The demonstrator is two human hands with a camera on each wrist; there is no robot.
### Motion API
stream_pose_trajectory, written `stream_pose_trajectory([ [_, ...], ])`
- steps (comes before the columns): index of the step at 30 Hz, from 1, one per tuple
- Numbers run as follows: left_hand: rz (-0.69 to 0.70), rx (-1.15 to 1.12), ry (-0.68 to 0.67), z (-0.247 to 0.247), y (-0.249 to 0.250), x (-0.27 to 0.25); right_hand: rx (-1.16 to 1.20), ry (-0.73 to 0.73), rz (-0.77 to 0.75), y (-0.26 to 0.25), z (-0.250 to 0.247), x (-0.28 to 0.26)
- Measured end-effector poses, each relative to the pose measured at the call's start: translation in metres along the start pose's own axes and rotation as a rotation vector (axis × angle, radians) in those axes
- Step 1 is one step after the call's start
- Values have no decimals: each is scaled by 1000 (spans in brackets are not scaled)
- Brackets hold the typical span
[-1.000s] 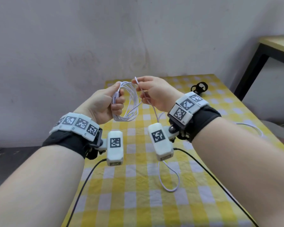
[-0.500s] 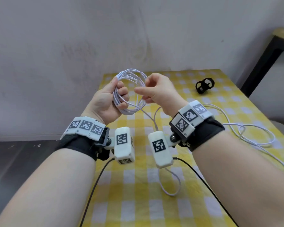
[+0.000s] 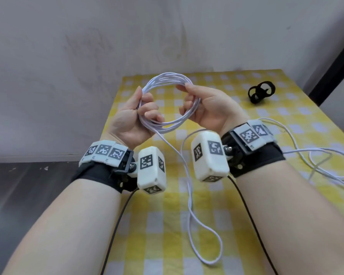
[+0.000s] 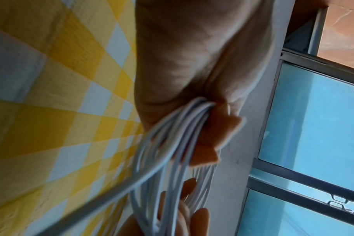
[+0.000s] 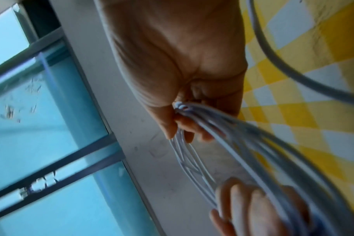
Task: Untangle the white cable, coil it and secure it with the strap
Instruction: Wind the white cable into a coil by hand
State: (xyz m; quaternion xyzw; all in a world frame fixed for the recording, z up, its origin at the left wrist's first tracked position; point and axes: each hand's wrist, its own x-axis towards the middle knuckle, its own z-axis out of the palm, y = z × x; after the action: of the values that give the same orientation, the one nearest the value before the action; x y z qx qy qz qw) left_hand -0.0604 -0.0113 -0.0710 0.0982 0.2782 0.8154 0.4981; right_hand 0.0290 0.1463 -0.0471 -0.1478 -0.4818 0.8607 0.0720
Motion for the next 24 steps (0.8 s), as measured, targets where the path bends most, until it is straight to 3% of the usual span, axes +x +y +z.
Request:
stream_pose_trajectory([
  [5, -23, 187, -26, 7, 5, 6, 219, -12, -31, -6, 0, 3],
  [9, -66, 197, -66, 4, 8, 12, 264, 22, -83, -6, -8, 7],
  [12, -73, 221, -43, 5, 4, 13, 219, 65, -105, -1, -13, 11],
  [20, 92, 343, 71, 15, 7, 20, 131, 16, -154, -5, -18, 15],
  [24, 189, 257, 144, 12, 14, 22, -76, -88, -47, -4, -21, 13],
])
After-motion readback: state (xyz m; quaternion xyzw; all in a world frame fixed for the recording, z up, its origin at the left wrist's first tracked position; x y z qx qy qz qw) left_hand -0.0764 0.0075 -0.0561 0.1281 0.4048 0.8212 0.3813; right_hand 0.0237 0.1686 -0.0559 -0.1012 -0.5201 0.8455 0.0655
